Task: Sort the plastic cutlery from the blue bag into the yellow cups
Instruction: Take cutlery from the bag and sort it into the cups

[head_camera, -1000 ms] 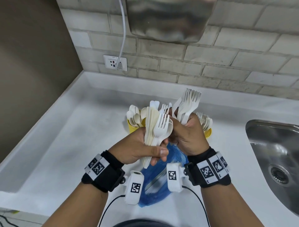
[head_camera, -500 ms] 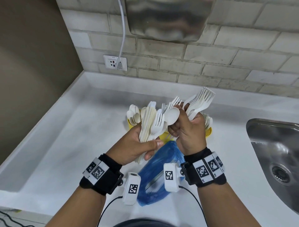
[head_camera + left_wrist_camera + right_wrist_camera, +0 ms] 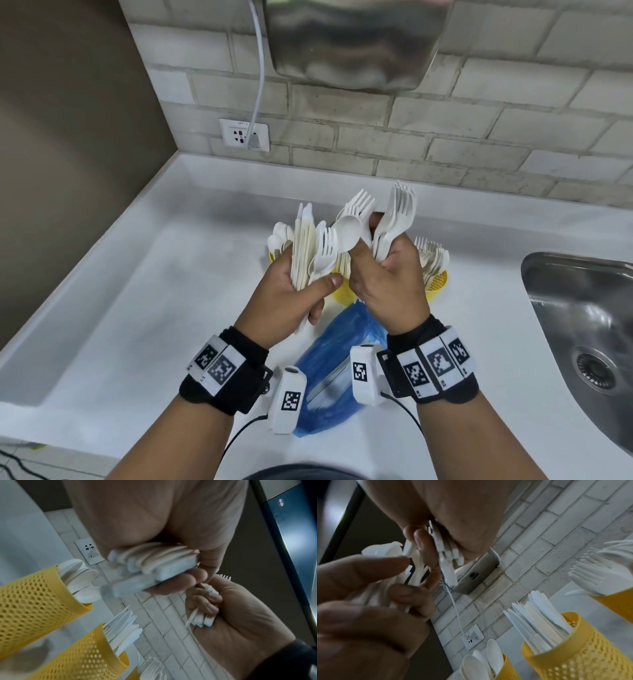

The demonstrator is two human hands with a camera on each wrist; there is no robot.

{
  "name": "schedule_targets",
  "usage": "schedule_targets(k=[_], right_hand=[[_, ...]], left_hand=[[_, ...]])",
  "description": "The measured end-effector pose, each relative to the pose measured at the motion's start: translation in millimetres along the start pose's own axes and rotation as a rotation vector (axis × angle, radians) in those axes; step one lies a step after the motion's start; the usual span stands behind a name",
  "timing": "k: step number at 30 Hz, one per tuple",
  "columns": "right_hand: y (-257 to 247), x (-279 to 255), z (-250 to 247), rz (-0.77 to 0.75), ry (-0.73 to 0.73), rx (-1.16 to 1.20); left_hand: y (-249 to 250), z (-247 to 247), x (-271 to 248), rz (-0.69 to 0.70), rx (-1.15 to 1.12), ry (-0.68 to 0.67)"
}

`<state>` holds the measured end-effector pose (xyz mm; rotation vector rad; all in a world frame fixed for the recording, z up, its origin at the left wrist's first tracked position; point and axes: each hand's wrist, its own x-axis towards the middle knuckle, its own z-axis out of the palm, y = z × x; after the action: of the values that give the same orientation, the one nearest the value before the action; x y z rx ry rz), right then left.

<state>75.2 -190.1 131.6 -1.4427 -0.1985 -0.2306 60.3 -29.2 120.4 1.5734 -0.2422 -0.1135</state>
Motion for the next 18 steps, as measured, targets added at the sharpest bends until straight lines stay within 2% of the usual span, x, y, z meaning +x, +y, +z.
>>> schedule_targets(k=[10, 12, 15, 18], right_hand=[[-3.3, -4.4, 13.9, -0.018, 0.256, 0.104], [-5.6, -2.9, 16.3, 0.02, 0.299, 0.178], [-3.3, -1.8, 17.4, 0.096, 0.315, 0.231], [1.7, -2.7, 17.3, 0.11, 0.262, 0.228]], left_hand=[[-0.4, 7.9, -0.1, 0.011, -0.109, 0.273], [-0.8, 7.6, 0.3, 0.003, -0.104, 0.306], [-1.6, 9.4, 0.0, -0.003, -0.085, 0.3], [0.7, 13.9, -2.1, -0.004, -0.092, 0.298]])
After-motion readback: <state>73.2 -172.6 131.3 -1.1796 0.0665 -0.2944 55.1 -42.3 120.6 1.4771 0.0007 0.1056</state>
